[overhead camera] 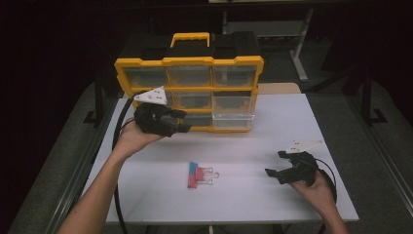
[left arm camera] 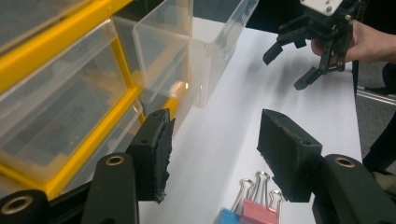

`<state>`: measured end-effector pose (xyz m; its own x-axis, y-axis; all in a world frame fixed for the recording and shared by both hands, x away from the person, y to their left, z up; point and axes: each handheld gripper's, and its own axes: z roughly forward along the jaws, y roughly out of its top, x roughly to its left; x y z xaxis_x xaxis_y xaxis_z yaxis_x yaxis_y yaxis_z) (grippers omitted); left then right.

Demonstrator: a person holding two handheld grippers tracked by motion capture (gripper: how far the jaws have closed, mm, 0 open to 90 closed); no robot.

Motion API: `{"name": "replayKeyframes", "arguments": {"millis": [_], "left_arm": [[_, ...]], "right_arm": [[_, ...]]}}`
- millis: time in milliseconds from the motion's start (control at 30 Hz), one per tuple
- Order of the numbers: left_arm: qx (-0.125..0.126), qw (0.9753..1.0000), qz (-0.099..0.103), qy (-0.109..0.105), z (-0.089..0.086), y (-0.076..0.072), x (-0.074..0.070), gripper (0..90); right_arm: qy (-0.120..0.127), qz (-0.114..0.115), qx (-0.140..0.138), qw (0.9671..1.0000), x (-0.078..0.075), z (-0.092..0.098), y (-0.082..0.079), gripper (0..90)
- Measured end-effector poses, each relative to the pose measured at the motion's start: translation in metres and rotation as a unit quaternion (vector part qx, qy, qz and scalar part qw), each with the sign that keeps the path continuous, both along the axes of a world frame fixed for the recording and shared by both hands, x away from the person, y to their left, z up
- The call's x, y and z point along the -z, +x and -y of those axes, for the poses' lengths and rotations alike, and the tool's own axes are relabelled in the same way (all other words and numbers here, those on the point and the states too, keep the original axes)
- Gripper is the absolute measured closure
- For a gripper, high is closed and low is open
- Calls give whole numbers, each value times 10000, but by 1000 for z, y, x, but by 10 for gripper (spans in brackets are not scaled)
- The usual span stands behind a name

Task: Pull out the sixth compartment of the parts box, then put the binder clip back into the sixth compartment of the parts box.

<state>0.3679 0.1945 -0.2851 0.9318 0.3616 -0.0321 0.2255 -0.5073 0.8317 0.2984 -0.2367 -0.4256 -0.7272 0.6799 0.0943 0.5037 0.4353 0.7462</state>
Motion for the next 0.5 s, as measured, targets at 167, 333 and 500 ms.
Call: {"name": "replayKeyframes", "arguments": {"millis": [167, 333, 500], "left_arm": [[-53, 9999, -121, -5, -9, -4, 13, 428], [-169, 9998, -140, -18, -18, -10, 27, 412], [-327, 9993, -114, -104, -27, -21, 38, 401]], "right_arm": [[-1, -9, -2, 10000, 0, 1, 1, 142], [-49, -22, 15, 10000, -1, 1, -1, 143], [-50, -6, 13, 10000, -2, 1, -2, 142]]}}
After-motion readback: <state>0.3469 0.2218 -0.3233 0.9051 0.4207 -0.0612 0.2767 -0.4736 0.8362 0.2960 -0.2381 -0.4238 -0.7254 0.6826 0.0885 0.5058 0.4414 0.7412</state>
